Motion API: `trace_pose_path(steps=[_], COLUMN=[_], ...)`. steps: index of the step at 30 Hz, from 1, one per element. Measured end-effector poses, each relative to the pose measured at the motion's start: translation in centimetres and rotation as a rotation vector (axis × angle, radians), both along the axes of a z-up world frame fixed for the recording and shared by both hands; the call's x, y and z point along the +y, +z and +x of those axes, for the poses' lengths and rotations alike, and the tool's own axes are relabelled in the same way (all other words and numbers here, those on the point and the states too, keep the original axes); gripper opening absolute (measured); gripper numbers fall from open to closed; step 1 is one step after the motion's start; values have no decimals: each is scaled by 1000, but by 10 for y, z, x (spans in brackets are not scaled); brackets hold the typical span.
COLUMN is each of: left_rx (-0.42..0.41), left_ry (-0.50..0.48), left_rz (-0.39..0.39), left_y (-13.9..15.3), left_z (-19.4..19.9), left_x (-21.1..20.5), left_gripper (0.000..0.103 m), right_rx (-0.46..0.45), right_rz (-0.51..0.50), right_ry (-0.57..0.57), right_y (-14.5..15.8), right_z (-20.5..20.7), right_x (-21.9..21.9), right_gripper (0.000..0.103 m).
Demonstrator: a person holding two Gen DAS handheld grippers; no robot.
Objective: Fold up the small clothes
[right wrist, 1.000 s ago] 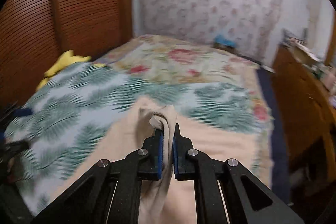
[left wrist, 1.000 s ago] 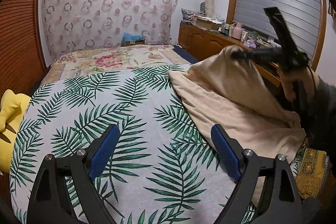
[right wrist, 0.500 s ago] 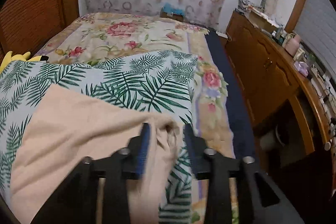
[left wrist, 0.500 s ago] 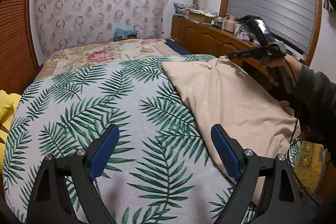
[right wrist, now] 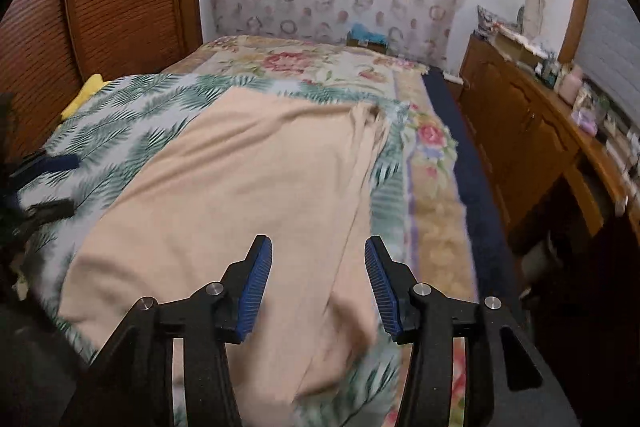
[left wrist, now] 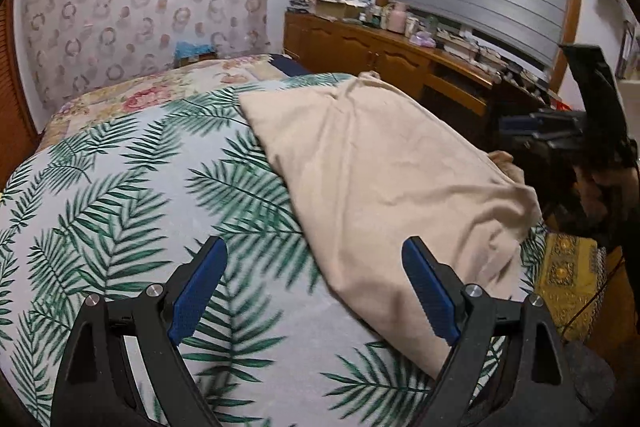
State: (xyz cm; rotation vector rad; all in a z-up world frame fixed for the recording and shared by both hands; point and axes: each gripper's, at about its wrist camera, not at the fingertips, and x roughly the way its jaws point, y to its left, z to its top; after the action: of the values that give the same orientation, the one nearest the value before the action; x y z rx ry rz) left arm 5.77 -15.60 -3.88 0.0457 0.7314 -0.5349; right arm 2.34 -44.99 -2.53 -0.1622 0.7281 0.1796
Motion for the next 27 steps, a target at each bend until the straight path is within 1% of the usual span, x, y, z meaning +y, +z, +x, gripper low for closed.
trace_pose_path(steps=[1,2,5,8,9,10,11,12,13,15,17,19,22,27], left_rx=[8,14,29,54,57,59,64,68,72,83,89,90,97,102], left_ry=[-11,-18,-27,-42,-45,-46,-48,-51,-53,-59,-65,-70,-82,-78], left_rz=[6,10,20,23,31,37,42,45,48,54,62,71,78,78], left_y=[-1,-2,-4,-8,-9,-10,-11,-13,-13,-15,-15,-14,-15,-16], left_z=[-2,-3,-6,-8,-9,-10,-10,-12,-12,-15,-17,-19,-23,-23], left_x=[-3,-5,-9,-15,-17,-18,-19,-20,-21,-23,-24,-25,-28,-28], left_gripper=[90,90,90,90,90,90,90,90,90,90,90,89,89,89], right_rx=[16,28,64,79,82,82,82,78,74,37,0,-13,-8,-2], right_rz=[7,9,12,40,43,46,46,44,45,56,61,59,46,36], right_ry=[-1,-1,9,26,31,37,48,55,63,63,33,15,-9,-17], right_y=[-6,-4,-11,-10,-9,-9,-9,-8,-9,-9,-1,4,6,4], right_z=[-8,-16,-26,-23,-18,-19,-20,-24,-23,-25,-34,-41,-41,-39], right_x=[-1,-5,-11,-16,-16,-17,-18,-16,-15,-12,-20,-28,-37,-29], right_gripper=[50,50,50,49,43,32,28,22,10,4,2,2,2,2])
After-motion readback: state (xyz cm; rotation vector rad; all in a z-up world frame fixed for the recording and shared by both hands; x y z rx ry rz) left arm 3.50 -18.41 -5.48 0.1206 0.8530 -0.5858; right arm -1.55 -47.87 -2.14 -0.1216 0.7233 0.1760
